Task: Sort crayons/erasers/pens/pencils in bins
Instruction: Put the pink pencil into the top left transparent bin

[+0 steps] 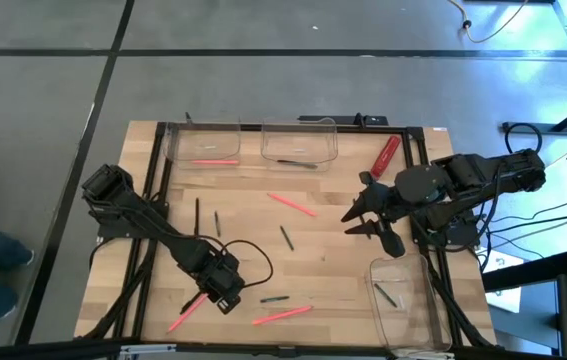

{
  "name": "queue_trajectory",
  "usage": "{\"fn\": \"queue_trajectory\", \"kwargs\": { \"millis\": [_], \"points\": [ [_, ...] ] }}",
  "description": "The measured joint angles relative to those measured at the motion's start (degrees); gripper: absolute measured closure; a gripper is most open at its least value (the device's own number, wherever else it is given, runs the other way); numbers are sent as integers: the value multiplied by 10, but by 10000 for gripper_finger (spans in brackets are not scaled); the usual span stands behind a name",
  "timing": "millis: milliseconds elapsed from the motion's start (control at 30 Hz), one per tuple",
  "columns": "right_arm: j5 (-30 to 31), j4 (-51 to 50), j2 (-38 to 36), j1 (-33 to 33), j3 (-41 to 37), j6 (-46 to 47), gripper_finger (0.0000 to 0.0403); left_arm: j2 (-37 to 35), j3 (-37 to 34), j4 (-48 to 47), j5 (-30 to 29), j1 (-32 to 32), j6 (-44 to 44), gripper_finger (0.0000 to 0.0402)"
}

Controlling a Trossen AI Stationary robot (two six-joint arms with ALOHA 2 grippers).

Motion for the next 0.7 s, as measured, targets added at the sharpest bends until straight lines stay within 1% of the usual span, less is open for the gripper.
{"fn": "queue_trajectory", "kwargs": {
  "millis": [133, 233, 400, 600, 700],
  "points": [
    [0, 0, 0, 0, 0, 0, 273, 0, 0, 0, -1, -1, 0, 314],
    [0, 0, 0, 0, 0, -1, 272, 0, 0, -2, -17, -1, 0, 300],
    [0, 0, 0, 0, 0, -1, 273, 0, 0, -6, -78, -10, 15, 295],
    [0, -1, 0, 0, 0, -2, 273, 29, 0, -9, -82, -19, 15, 294],
    [0, -2, 0, 0, 0, -2, 273, 47, 0, -10, -72, -23, 21, 294]
  ]
}}
